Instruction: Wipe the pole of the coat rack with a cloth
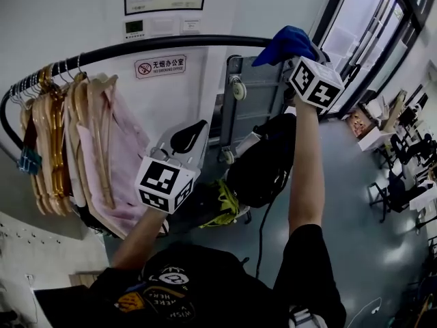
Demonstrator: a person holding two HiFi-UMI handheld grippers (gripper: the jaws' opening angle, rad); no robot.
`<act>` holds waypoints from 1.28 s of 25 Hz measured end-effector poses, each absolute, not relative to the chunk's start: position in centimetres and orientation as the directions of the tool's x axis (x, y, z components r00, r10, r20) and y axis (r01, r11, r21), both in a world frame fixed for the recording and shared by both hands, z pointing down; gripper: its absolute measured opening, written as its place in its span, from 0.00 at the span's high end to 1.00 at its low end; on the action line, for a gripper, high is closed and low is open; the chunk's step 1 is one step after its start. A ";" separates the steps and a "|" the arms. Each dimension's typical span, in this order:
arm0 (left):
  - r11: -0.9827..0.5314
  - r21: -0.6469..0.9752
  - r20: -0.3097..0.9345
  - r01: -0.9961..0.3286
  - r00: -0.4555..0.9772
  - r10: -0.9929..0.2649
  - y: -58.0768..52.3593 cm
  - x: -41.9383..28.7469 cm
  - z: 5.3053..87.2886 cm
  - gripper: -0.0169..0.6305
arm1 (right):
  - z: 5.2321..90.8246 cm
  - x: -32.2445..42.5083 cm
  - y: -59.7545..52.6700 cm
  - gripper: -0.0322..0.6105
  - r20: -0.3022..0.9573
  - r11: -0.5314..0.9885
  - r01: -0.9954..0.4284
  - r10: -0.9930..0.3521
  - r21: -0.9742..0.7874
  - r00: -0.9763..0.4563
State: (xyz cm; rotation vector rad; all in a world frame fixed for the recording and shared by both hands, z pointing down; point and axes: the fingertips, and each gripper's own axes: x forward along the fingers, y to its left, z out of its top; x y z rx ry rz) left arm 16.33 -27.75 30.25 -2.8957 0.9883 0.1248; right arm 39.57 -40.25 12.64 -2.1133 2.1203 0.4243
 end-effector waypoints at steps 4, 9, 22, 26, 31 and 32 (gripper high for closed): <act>-0.787 -0.062 -0.105 -0.614 0.788 -0.607 -28.2 15.4 29.5 0.98 | 12.7 32.2 -39.6 0.87 -0.278 0.064 -0.977 -0.953 0.205 -0.121; -0.715 -0.096 -0.164 -0.692 0.720 -0.675 -29.1 10.5 27.1 0.98 | 13.3 18.2 -38.5 0.87 -0.247 0.222 -0.922 -0.919 0.316 -0.306; -0.640 -0.048 -0.144 -0.767 0.640 -0.755 -30.6 4.1 27.9 0.98 | 13.9 -3.1 -36.7 0.87 -0.185 0.330 -0.751 -0.840 0.572 -0.511; -0.668 -0.036 -0.136 -0.743 0.666 -0.733 -30.5 5.2 28.3 0.98 | 14.0 1.8 -37.3 0.86 -0.196 0.346 -0.800 -0.851 0.490 -0.488; -0.706 -0.034 -0.136 -0.707 0.703 -0.698 -30.4 8.1 28.2 0.98 | 13.1 15.2 -39.3 0.86 -0.187 0.276 -0.903 -0.918 0.329 -0.349; -0.713 -0.031 -0.139 -0.700 0.710 -0.691 -30.4 8.7 28.2 0.98 | 13.0 18.3 -39.6 0.86 -0.182 0.246 -0.919 -0.933 0.307 -0.311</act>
